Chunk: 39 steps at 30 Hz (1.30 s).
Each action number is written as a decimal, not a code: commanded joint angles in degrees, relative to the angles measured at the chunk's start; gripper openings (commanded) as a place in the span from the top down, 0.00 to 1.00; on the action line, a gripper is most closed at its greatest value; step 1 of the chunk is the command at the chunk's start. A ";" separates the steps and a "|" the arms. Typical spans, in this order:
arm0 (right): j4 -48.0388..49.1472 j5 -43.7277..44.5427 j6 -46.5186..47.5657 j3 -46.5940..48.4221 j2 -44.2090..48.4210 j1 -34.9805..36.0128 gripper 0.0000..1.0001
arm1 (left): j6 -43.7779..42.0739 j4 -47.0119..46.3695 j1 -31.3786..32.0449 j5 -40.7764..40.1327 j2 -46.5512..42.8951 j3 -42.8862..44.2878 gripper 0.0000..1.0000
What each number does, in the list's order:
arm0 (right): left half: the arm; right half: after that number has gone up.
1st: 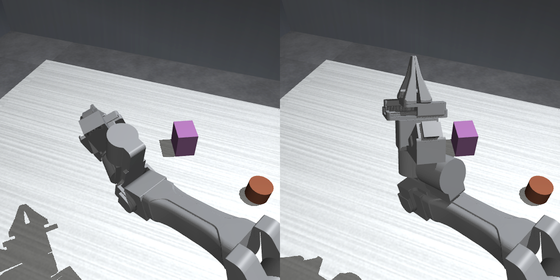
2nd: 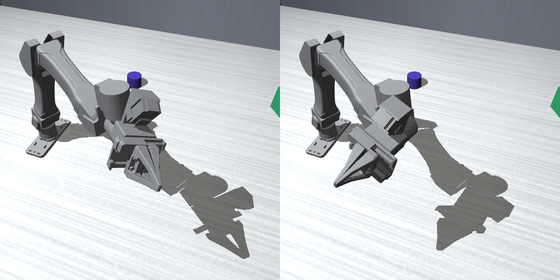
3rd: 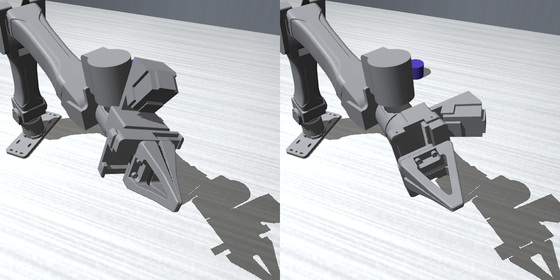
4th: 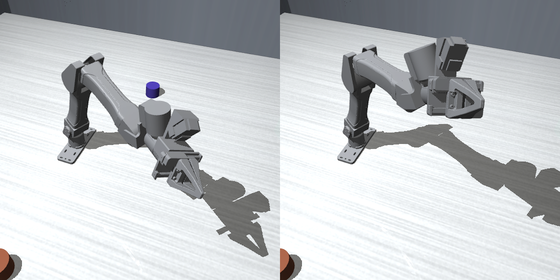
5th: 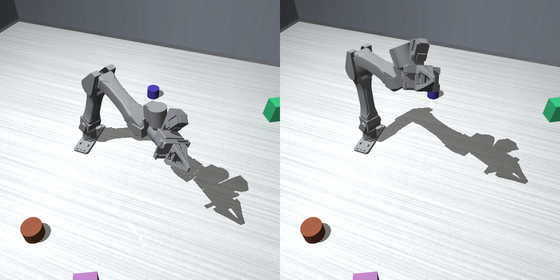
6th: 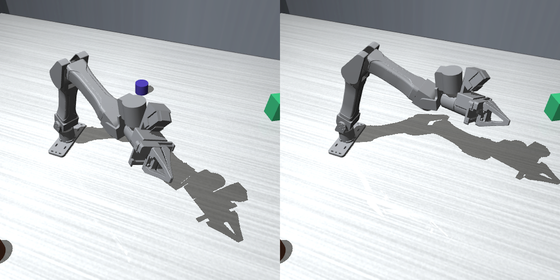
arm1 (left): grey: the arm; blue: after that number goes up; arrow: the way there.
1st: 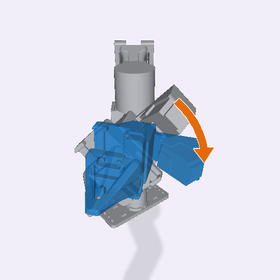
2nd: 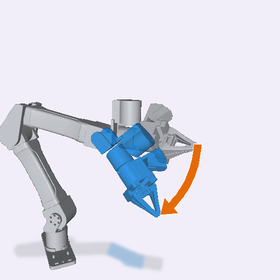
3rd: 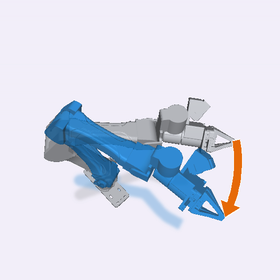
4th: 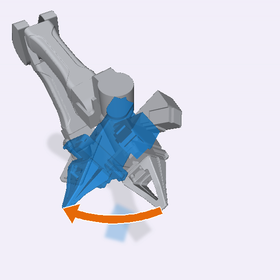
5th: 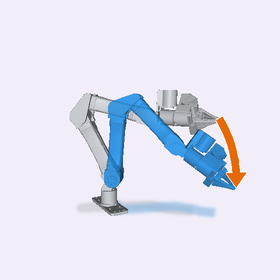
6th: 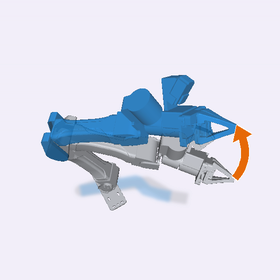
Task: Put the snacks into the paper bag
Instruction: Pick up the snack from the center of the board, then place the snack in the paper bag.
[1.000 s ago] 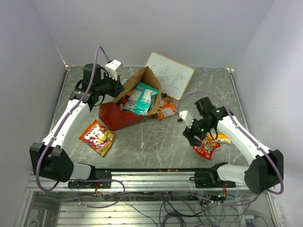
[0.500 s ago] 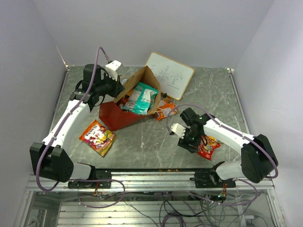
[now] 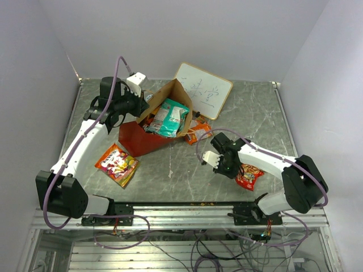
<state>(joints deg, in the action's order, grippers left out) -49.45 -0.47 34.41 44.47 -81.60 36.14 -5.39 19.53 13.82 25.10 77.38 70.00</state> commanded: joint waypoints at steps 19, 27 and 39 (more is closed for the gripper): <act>-4.12 -5.69 7.81 22.13 8.25 -1.59 1.00 | -2.07 -0.60 0.15 -0.60 1.97 1.35 0.93; 1.47 -8.63 6.66 34.99 10.55 -6.47 1.00 | -2.43 -0.70 0.17 0.07 1.82 1.04 0.93; 15.91 -16.01 -10.82 55.33 0.64 -5.32 1.00 | -2.39 0.97 0.22 2.93 2.65 3.17 0.93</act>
<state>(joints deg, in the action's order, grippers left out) -40.47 -11.77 31.40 95.35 -77.10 29.80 -6.72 19.57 13.82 25.80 79.02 70.89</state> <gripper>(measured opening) 0.010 0.077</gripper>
